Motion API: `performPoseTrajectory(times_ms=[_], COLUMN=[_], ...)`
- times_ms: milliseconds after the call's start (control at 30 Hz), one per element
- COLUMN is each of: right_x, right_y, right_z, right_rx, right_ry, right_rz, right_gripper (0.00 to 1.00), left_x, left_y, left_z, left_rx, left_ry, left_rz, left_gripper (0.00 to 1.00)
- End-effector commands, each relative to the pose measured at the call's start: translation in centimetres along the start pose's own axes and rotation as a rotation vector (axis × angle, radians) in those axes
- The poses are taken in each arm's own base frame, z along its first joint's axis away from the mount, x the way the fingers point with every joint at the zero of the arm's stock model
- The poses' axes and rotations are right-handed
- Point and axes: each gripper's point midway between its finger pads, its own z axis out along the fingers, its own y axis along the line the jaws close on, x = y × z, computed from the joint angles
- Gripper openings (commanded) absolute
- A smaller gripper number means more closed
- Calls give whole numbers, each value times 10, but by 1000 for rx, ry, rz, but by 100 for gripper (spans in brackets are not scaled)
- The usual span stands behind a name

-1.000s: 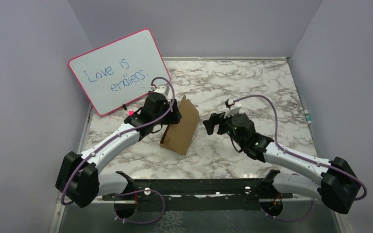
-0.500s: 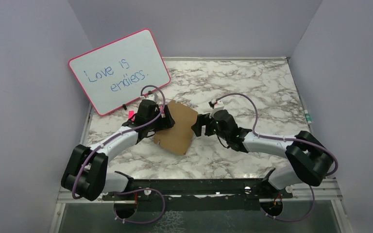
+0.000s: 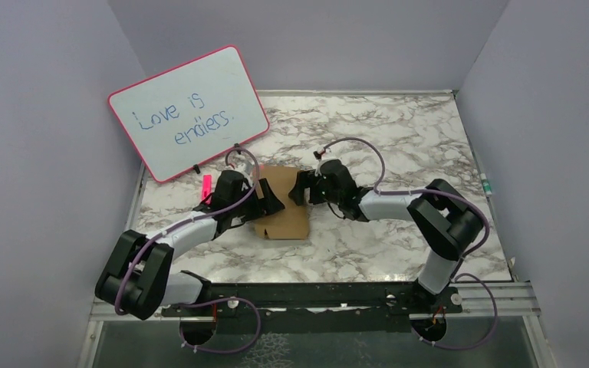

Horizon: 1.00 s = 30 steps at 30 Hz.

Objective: Fold the paper box

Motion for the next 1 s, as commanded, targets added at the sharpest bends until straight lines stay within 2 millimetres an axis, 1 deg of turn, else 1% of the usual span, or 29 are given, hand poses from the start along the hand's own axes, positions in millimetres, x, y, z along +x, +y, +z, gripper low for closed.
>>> performPoseTrajectory(times_ms=[0, 133, 233, 300, 367, 433, 500, 567, 667, 800, 933, 967], right_x=[-15, -24, -40, -49, -60, -70, -80, -90, -97, -97, -84, -84], right_y=[23, 32, 39, 37, 32, 26, 18, 9, -8, -22, -30, -31], right_z=[20, 40, 50, 52, 48, 38, 24, 6, -20, -56, -86, -97], right_rx=[-131, -185, -220, -208, -175, -134, -89, -34, 64, 137, 150, 152], right_ry=[-3, 14, 3, -12, -29, -47, -79, -110, -135, -160, -163, -181], right_rz=[-37, -117, -175, -209, -240, -264, -283, -290, -270, -228, -209, -210], right_gripper=[88, 87, 86, 86, 86, 86, 87, 88, 89, 90, 90, 90], left_x=[6, 20, 28, 26, 20, 9, -4, -18, -38, -68, -97, -105], left_y=[-37, -63, -82, -86, -78, -68, -60, -54, -48, -42, -35, -32], left_z=[-10, -13, -15, -17, -20, -26, -36, -48, -66, -85, -92, -92], left_rx=[177, 240, 276, 275, 212, 127, 56, -6, -83, -147, -194, -209], left_ry=[9, 31, 29, 17, -6, -50, -91, -132, -184, -259, -311, -322], left_rz=[-43, -22, 5, 27, 56, 98, 133, 167, 215, 244, 237, 235], left_gripper=[87, 87, 87, 87, 89, 90, 92, 92, 93, 96, 97, 97])
